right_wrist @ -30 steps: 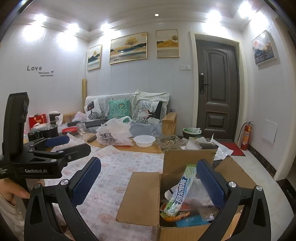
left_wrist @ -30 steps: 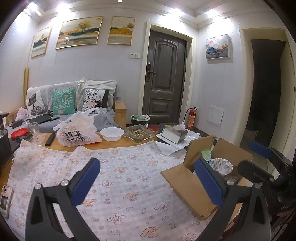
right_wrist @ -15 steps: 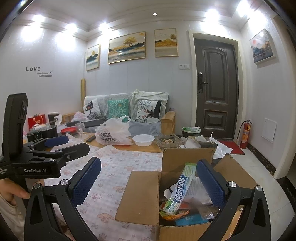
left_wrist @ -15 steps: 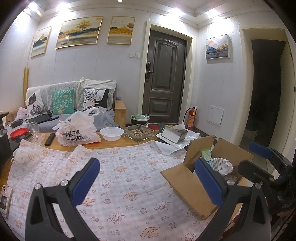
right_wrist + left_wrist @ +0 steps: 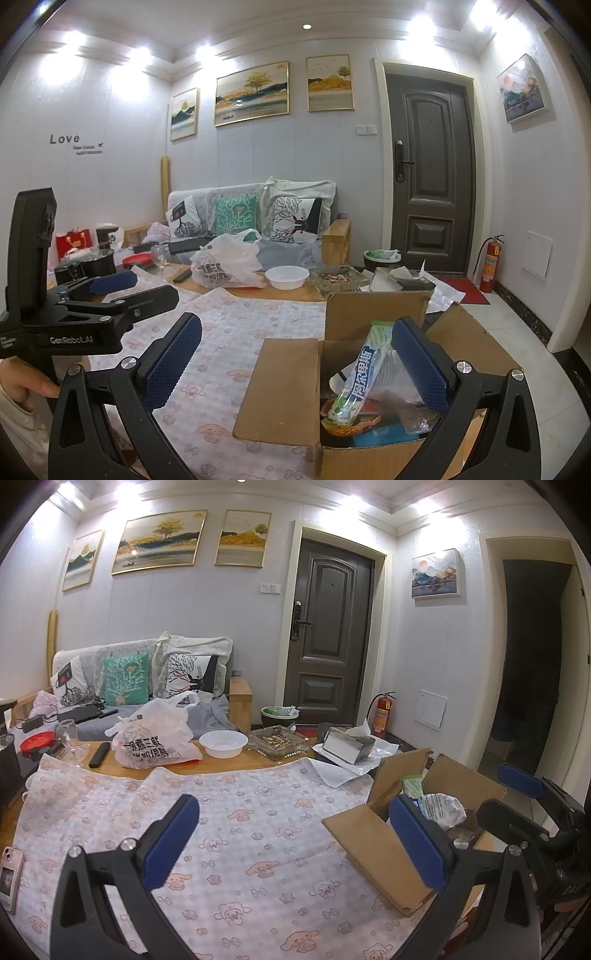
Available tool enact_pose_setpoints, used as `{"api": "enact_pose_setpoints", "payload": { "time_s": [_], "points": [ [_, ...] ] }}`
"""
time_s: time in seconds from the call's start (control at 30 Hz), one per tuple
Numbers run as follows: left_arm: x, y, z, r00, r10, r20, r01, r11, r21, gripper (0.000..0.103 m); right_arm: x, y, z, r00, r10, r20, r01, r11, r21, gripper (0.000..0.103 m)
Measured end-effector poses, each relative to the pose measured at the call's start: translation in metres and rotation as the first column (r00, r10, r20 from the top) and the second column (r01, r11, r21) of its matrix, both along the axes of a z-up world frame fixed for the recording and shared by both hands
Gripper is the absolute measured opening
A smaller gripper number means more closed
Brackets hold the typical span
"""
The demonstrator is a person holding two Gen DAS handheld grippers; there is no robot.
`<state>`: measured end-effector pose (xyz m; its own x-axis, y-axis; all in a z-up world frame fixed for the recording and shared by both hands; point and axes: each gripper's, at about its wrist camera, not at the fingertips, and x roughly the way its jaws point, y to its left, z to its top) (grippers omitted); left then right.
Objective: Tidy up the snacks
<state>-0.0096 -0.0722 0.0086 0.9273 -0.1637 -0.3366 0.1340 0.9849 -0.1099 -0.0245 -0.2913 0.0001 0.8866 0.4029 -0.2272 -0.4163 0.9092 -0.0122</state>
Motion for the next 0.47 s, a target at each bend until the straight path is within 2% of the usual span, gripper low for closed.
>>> {"api": "enact_pose_setpoints", "payload": {
  "time_s": [0.47],
  "points": [
    [0.0009,0.0012,0.0013,1.000,-0.008,-0.007,0.008,1.000,0.003,0.102,-0.0007,0.0002,-0.0009,1.000,0.000,-0.003,0.000,1.000,0.000,0.103]
  ]
}}
